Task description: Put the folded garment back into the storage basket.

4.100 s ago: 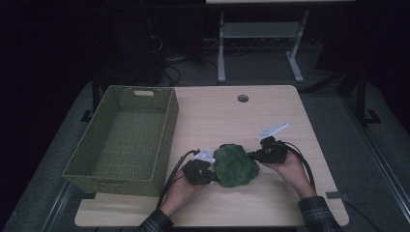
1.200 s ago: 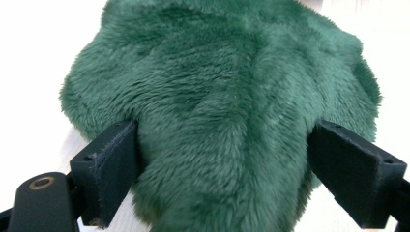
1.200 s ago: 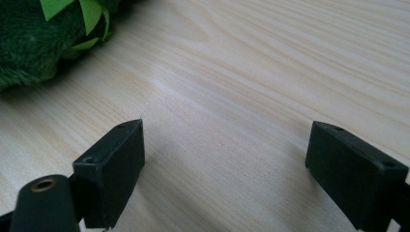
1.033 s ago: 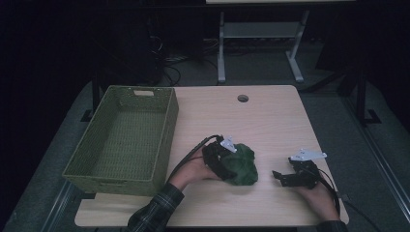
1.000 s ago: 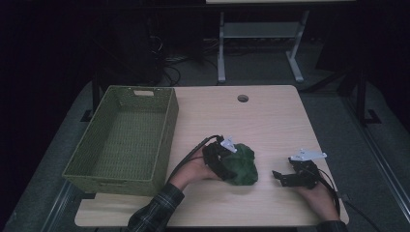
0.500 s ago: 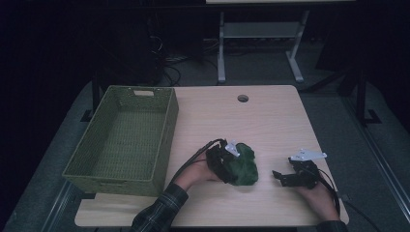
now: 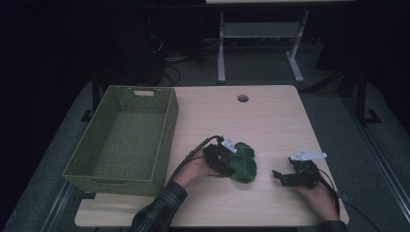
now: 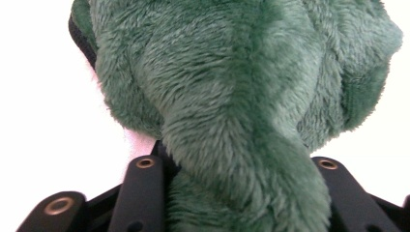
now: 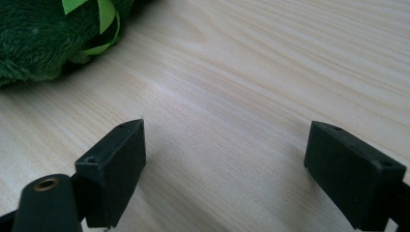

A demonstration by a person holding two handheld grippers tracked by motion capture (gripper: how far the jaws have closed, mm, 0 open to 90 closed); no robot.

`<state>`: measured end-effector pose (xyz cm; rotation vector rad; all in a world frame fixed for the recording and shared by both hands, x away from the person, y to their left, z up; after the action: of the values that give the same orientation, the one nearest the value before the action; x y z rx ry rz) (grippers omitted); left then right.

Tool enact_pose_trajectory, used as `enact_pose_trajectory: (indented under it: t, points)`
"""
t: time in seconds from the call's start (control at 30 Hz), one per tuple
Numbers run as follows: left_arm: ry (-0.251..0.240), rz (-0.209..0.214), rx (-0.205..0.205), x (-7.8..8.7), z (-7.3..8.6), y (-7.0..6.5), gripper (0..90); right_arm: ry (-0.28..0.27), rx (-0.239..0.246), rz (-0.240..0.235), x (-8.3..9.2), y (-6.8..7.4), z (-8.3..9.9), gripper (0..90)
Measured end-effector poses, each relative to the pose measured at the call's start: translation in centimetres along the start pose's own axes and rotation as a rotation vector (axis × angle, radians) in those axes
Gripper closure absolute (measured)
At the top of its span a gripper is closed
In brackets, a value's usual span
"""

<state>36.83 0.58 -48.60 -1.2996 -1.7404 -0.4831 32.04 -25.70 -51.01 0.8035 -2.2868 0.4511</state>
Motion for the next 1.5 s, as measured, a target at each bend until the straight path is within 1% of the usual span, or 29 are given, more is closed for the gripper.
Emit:
enact_pose_trajectory:
  t: [0.07,0.1,0.3,0.37,0.4,0.43,0.47,0.5,0.6,0.67,0.7,0.73,0.77,0.87,0.93,1.0,1.03,1.13,1.23,1.27,1.4,1.5]
  points:
    - [0.003,0.011,0.003,0.1,0.0,0.1,60.1,0.0,-0.001,0.0,0.0,0.0,0.0,14.2]
    - [0.002,0.016,0.011,0.1,0.0,0.1,60.3,0.0,-0.001,0.0,0.0,0.0,0.0,14.2]
    - [0.006,0.026,0.027,0.5,-0.1,0.2,60.6,0.001,-0.001,0.0,0.0,0.0,0.0,14.2]
    - [0.002,0.035,0.04,0.8,-0.1,0.1,60.5,0.001,0.0,0.001,0.0,0.0,0.0,14.0]
    - [-0.002,0.035,0.045,0.9,-0.1,0.1,60.5,0.0,-0.005,0.001,0.0,0.0,0.0,13.9]
    - [0.007,0.033,0.035,1.1,-0.2,0.1,60.5,0.0,-0.003,0.001,0.0,0.0,0.0,13.6]
    - [0.006,0.031,0.032,1.4,-0.2,0.0,60.5,0.002,-0.001,0.004,0.0,0.0,0.0,13.0]
    - [0.0,0.033,0.044,1.6,-0.3,-0.1,60.5,0.003,-0.002,0.004,0.0,-0.1,0.0,13.1]
    - [-0.009,0.033,0.045,2.5,-0.7,-0.3,60.5,0.003,-0.003,0.003,0.0,0.0,0.0,13.0]
    - [-0.019,0.029,0.057,3.1,-1.0,-0.4,60.4,0.003,-0.003,0.003,0.0,0.0,0.0,13.0]
    - [-0.016,0.026,0.052,3.4,-1.1,-0.5,60.4,0.003,-0.003,0.003,0.0,0.0,0.0,13.0]
    - [-0.02,0.027,0.05,3.6,-1.2,-0.5,60.3,0.003,-0.003,0.003,0.0,0.0,0.0,13.0]
    - [-0.023,0.028,0.059,4.0,-1.3,-0.6,60.3,0.003,-0.003,0.003,0.0,0.0,0.0,13.0]
    - [-0.031,0.037,0.068,4.9,-1.5,-0.6,60.2,0.003,-0.003,0.003,0.0,0.0,0.0,13.0]
    - [-0.038,0.041,0.066,5.5,-1.7,-0.7,60.1,0.003,-0.002,0.003,0.0,-0.1,0.0,13.0]
    - [-0.044,0.049,0.075,6.1,-1.9,-0.9,60.0,0.003,-0.002,0.004,0.0,-0.1,0.0,13.0]
    - [-0.042,0.048,0.073,6.4,-1.9,-0.9,59.9,0.003,-0.002,0.004,0.0,-0.1,0.0,13.0]
    - [-0.046,0.039,0.071,7.3,-2.1,-0.9,59.9,0.003,-0.002,0.004,0.0,-0.1,0.0,13.0]
    - [-0.059,0.037,0.088,8.3,-2.3,-0.9,59.8,0.003,-0.002,0.004,0.0,-0.1,0.0,13.0]
    - [-0.067,0.035,0.104,8.7,-2.4,-0.9,59.8,0.003,-0.002,0.004,0.0,-0.1,0.0,13.0]
    - [-0.063,0.019,0.11,10.0,-2.4,-0.6,59.8,0.003,-0.003,0.003,0.0,-0.1,0.0,13.0]
    - [-0.069,0.008,0.121,10.9,-2.3,-0.5,59.8,0.003,-0.003,0.003,0.0,-0.1,0.0,13.0]
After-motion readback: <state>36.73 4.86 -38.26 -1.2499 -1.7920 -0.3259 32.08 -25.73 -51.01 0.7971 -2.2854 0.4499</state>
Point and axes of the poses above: each handheld gripper's, and its own axes: x roughly backward along the jaws, z roughly out of its underside, y roughly to its left, the point moved 4 cm from there along -x, roughly forward along the jaws, and after that the axes turned 10 degrees about x, right-handed, at the moved point
